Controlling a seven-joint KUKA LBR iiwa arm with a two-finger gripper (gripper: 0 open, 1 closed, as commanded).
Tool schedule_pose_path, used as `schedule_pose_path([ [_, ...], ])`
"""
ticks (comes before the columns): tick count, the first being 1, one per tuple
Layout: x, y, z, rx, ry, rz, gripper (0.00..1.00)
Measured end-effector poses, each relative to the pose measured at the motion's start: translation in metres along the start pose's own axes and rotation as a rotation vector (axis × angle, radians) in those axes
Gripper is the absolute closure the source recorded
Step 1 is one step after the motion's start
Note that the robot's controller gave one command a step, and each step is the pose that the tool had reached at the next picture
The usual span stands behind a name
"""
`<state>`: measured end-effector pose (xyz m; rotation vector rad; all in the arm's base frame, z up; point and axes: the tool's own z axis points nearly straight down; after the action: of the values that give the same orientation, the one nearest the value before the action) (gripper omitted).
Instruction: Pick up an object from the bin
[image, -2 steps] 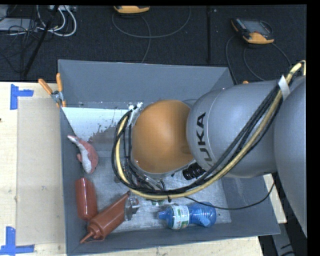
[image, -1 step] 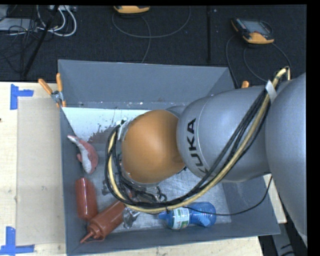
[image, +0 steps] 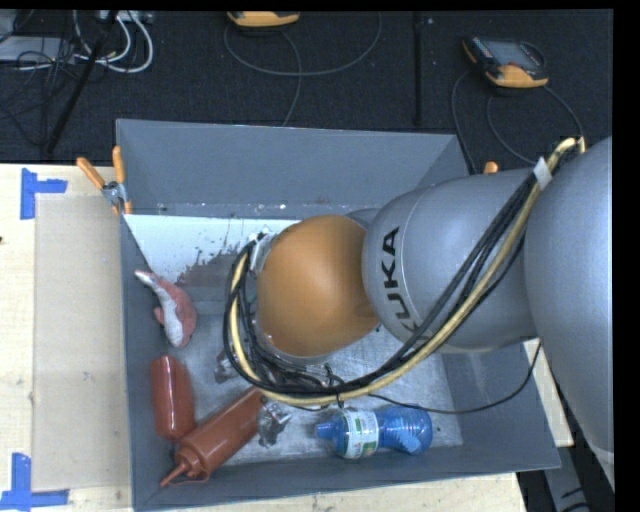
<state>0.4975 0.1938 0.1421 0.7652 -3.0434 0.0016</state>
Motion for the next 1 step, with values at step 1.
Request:
schedule_pose_path([
  [1, -0.0187, -0.0159, 0.0404, 0.001, -0.005, -0.286, 0.00],
])
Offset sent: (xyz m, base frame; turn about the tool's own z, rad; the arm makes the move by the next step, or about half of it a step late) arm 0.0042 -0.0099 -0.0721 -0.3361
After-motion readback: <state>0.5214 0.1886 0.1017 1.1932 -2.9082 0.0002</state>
